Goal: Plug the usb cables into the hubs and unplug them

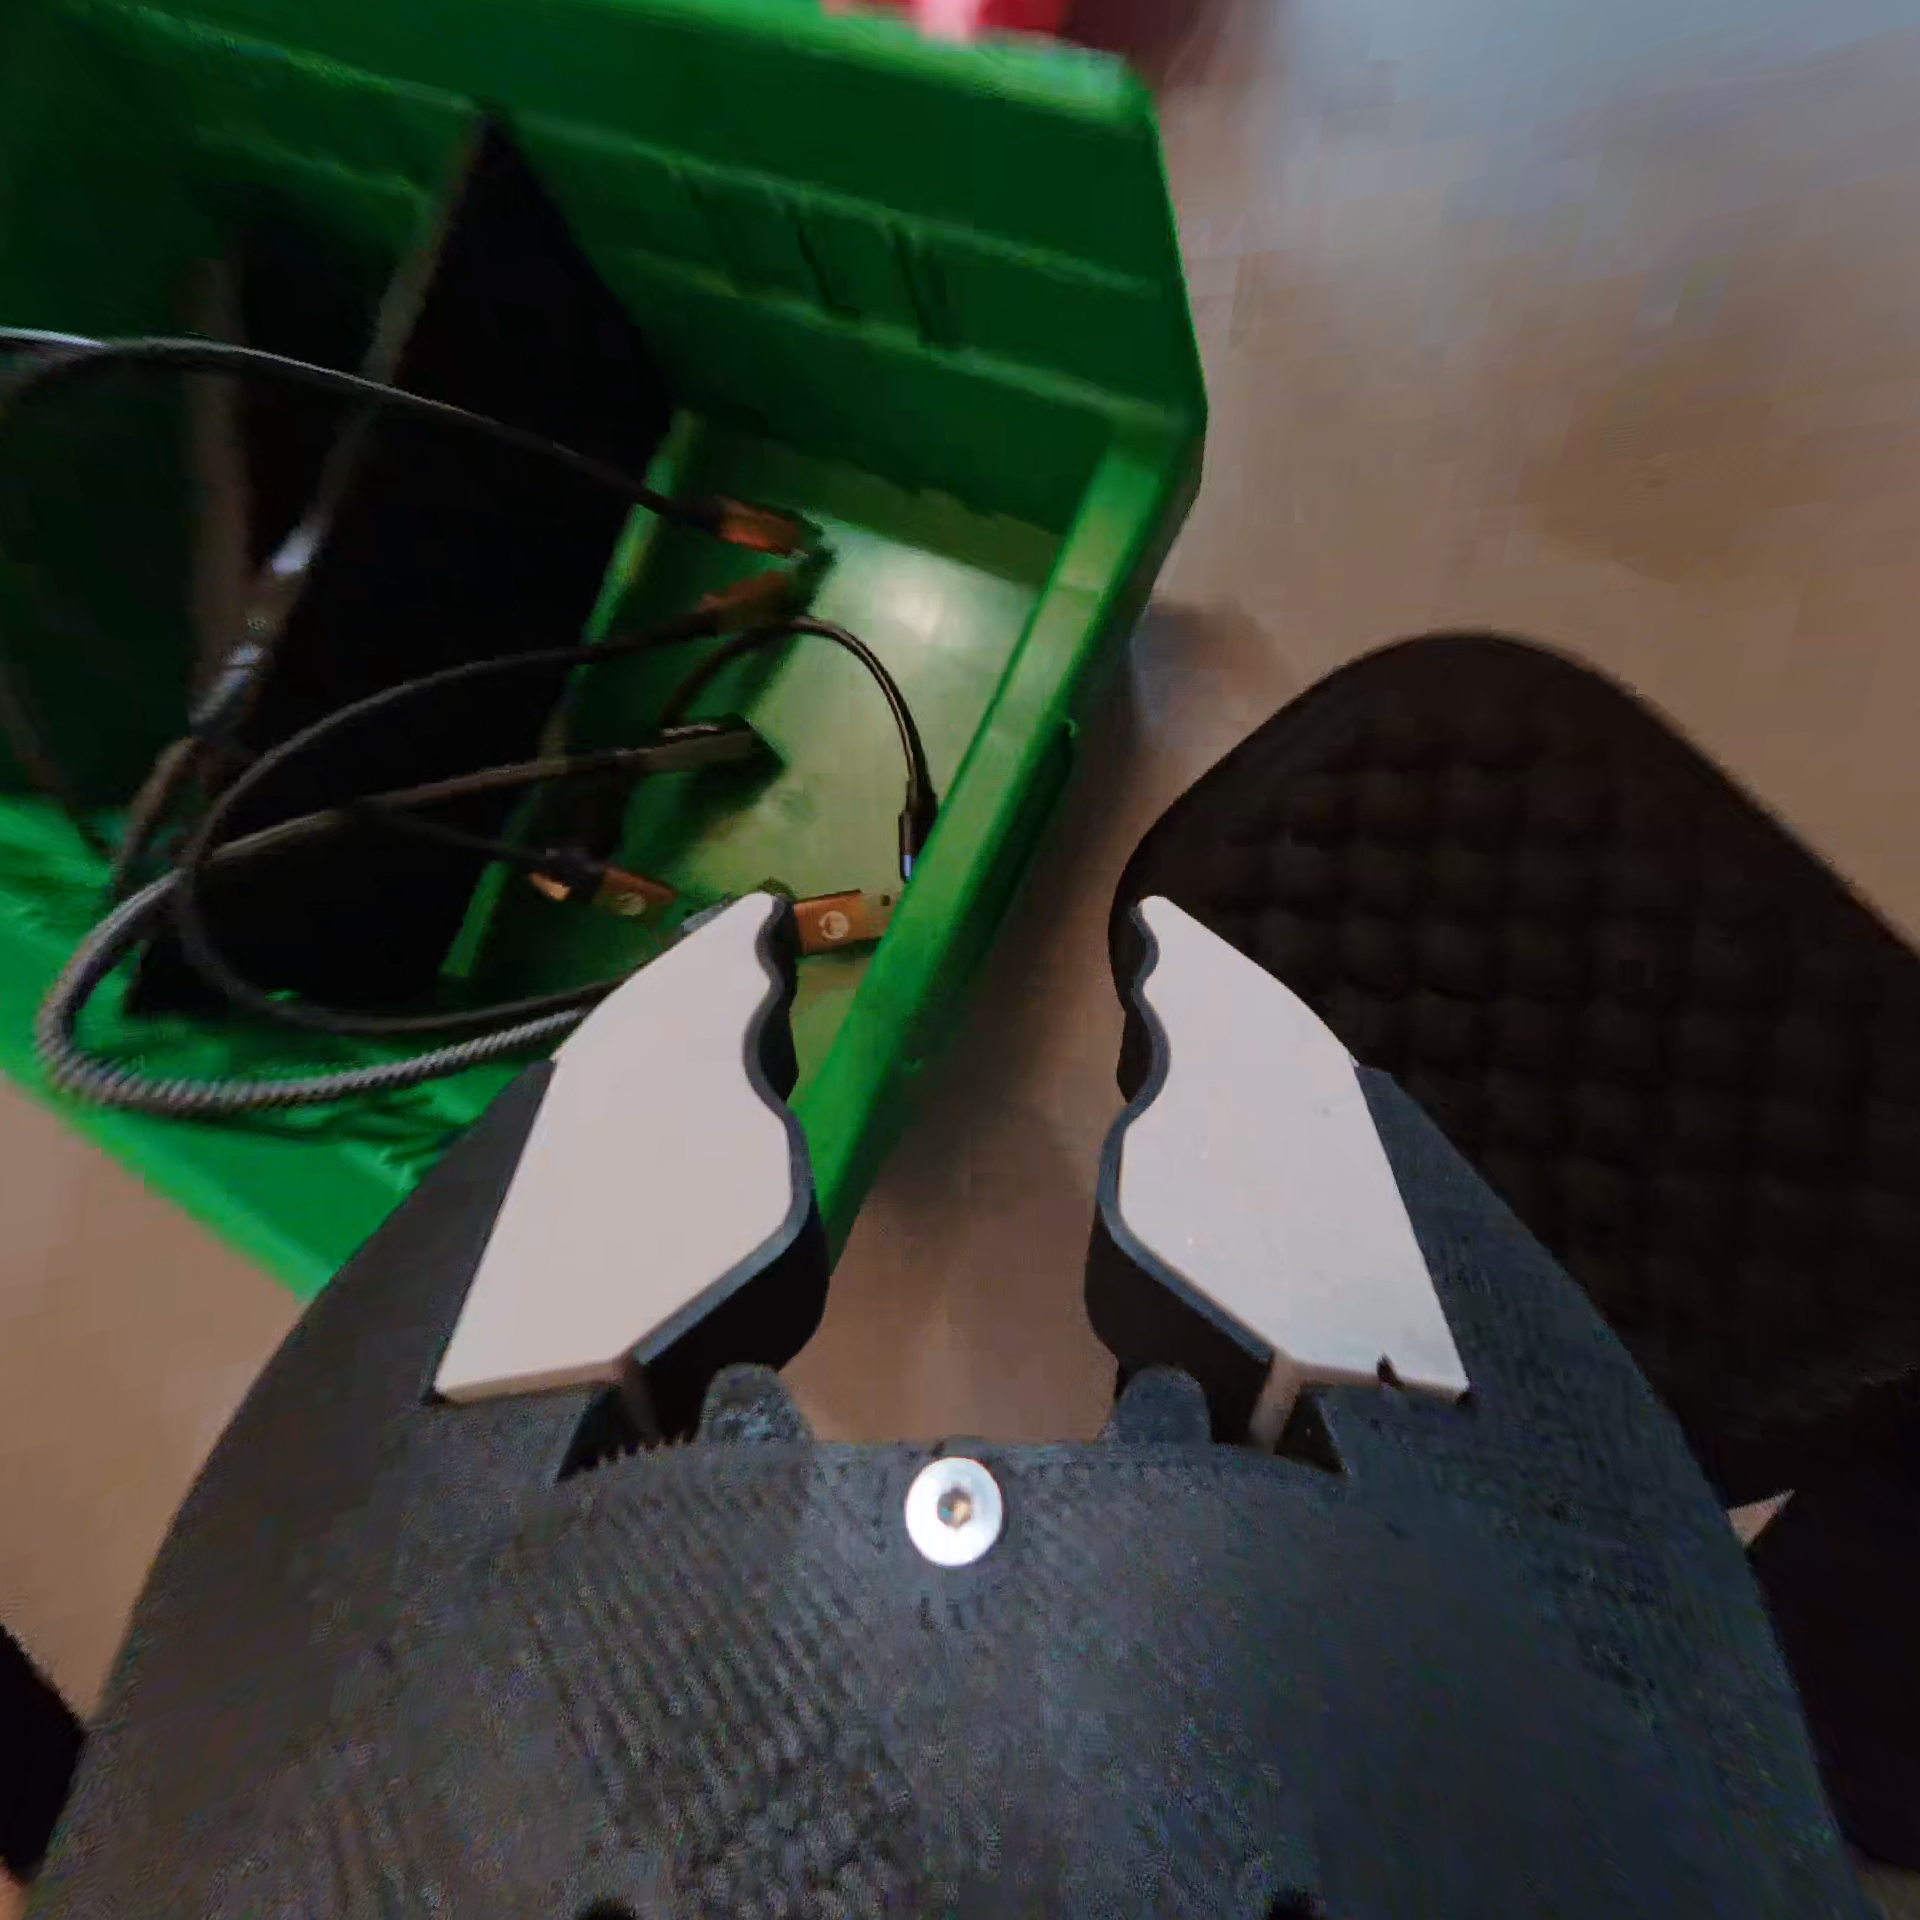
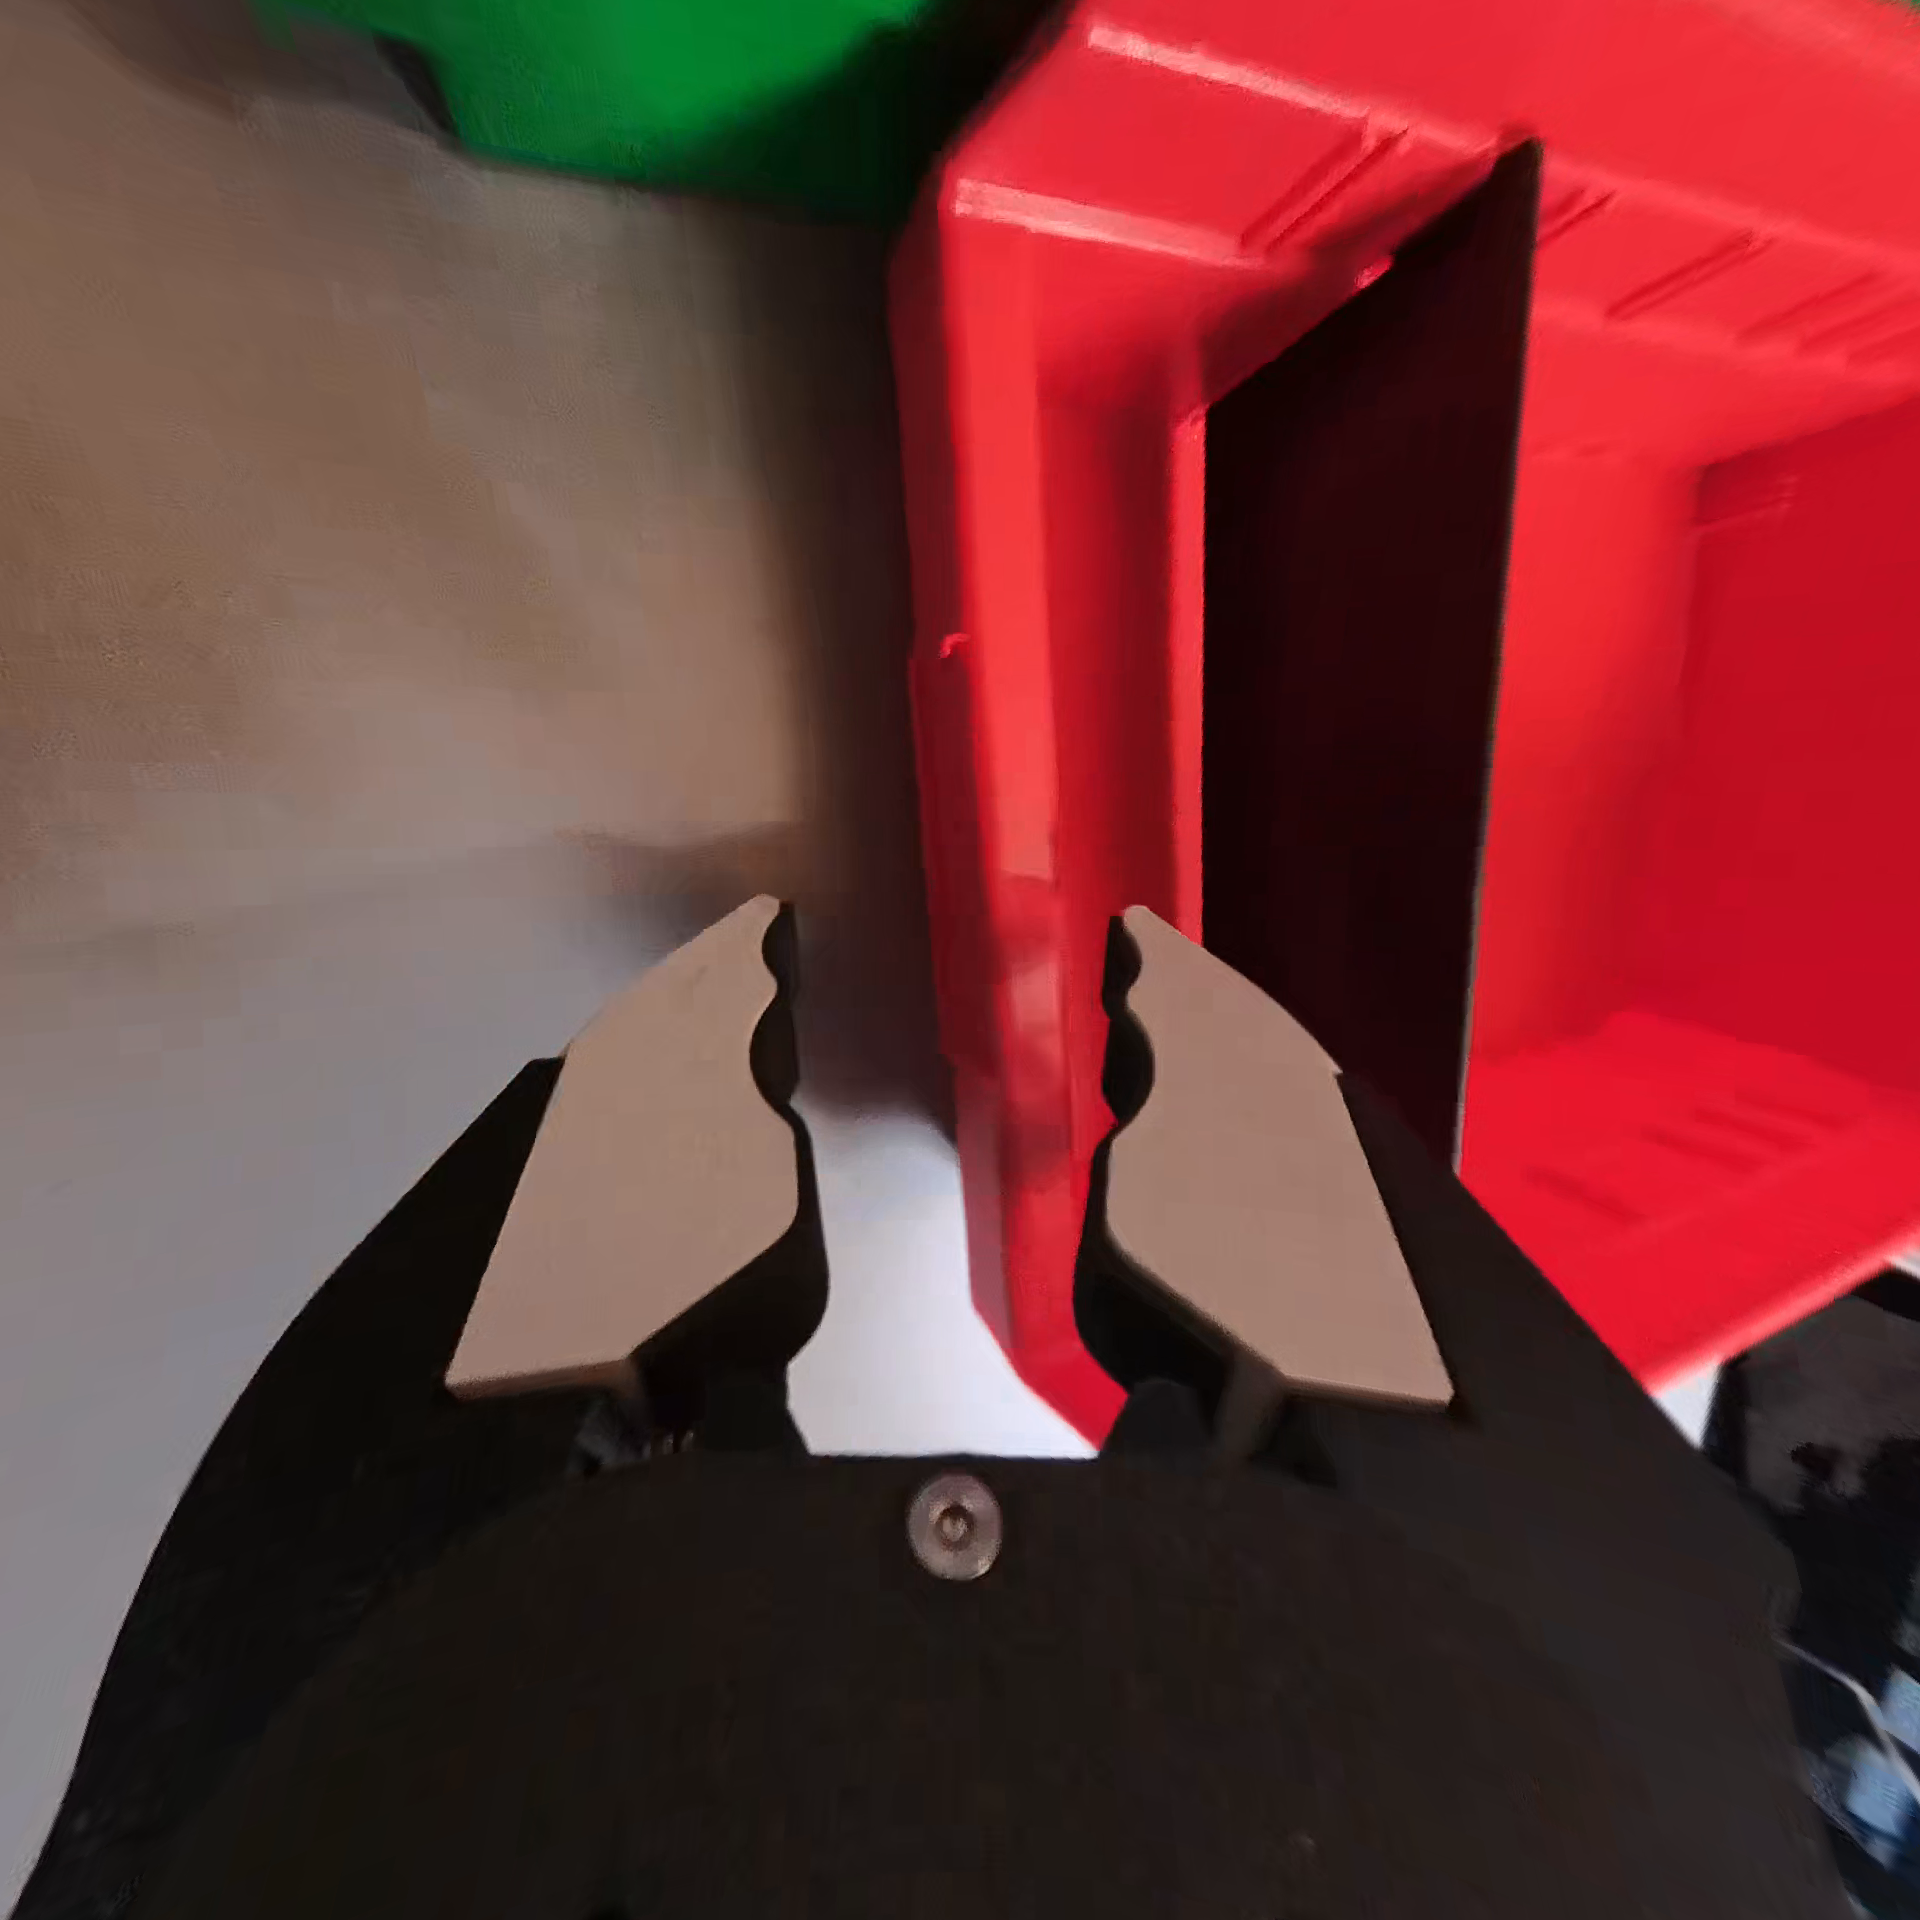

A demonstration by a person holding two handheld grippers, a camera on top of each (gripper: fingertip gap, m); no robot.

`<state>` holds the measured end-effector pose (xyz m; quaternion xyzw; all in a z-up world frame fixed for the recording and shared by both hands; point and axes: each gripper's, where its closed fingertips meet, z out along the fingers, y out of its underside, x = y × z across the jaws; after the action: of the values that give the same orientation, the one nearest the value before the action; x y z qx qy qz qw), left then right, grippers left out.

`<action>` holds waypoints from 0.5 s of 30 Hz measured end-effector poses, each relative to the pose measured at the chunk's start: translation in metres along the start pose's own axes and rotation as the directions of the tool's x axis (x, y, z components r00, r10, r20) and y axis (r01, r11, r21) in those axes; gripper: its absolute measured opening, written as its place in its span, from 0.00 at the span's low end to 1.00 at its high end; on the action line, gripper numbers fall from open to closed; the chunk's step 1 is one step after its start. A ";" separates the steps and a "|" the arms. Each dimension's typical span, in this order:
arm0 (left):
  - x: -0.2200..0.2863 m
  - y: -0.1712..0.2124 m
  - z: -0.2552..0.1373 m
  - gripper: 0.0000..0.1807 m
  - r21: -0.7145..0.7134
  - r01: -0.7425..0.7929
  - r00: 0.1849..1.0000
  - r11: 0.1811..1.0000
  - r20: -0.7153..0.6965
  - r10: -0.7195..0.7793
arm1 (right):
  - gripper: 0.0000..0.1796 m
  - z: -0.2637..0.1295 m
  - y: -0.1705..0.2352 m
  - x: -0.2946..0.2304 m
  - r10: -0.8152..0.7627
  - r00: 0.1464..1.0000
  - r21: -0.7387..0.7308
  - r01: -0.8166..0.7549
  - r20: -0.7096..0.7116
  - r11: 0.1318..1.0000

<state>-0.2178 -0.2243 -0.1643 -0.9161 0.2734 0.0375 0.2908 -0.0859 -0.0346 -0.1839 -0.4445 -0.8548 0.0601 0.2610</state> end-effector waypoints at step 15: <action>0.003 0.002 0.060 0.15 -0.202 -0.204 0.972 0.958 -0.157 0.174 | 0.16 -0.022 0.084 -0.028 0.147 0.986 -0.105 -0.156 -0.083 0.982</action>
<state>-0.2107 -0.1939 -0.2154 -0.9123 0.3736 0.0317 0.1645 -0.0011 -0.0093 -0.2040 -0.5240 -0.8101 0.0152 0.2625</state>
